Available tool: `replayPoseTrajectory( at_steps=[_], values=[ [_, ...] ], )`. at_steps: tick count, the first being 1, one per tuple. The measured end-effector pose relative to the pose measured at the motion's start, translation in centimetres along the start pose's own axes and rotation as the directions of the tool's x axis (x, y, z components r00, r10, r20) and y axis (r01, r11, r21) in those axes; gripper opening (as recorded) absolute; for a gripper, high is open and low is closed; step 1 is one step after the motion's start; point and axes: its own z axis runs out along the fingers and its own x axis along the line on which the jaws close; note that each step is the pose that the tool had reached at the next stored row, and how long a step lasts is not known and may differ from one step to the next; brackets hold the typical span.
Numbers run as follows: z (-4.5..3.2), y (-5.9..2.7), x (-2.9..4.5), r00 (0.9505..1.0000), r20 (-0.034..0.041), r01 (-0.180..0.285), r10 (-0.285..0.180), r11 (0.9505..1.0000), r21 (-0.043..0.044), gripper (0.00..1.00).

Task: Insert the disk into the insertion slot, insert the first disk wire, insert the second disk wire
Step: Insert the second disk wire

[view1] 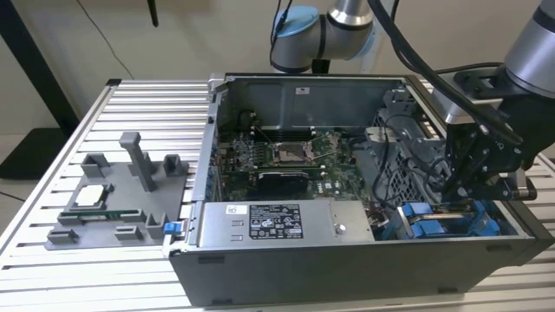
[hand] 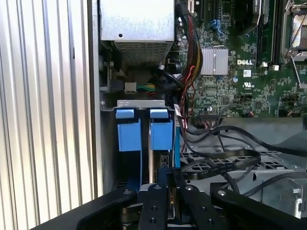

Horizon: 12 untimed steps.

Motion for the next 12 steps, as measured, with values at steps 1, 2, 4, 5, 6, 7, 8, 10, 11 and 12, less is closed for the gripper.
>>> replayPoseTrajectory(
  at_steps=[1, 2, 4, 5, 6, 7, 8, 10, 11, 12],
  values=[
    [0.05, -0.04, 0.02, 1.0000, 0.0007, 0.000, 0.000, 1.0000, 0.0001, 0.00],
    [0.09, -0.09, 0.04, 1.0000, 0.0014, 0.000, 0.000, 1.0000, 0.0004, 0.00],
    [0.19, -0.18, 0.07, 1.0000, 0.0033, 0.000, 0.000, 1.0000, 0.0007, 0.00],
    [0.24, -0.23, 0.09, 1.0000, 0.0042, 0.000, 0.000, 1.0000, 0.0009, 0.00],
    [0.29, -0.26, 0.10, 1.0000, 0.0049, 0.000, 0.000, 1.0000, 0.0012, 0.00],
    [0.33, -0.27, 0.11, 1.0000, 0.0054, 0.000, 0.000, 1.0000, 0.0017, 0.00],
    [0.38, -0.30, 0.12, 1.0000, 0.0059, 0.000, 0.000, 1.0000, 0.0021, 0.00],
    [0.49, -0.35, 0.13, 1.0000, 0.0070, 0.000, 0.000, 1.0000, 0.0031, 0.00],
    [0.54, -0.36, 0.13, 1.0000, 0.0075, 0.000, 0.000, 1.0000, 0.0036, 0.00],
    [0.59, -0.37, 0.14, 1.0000, 0.0080, 0.000, 0.000, 1.0000, 0.0046, 0.00]
  ],
)
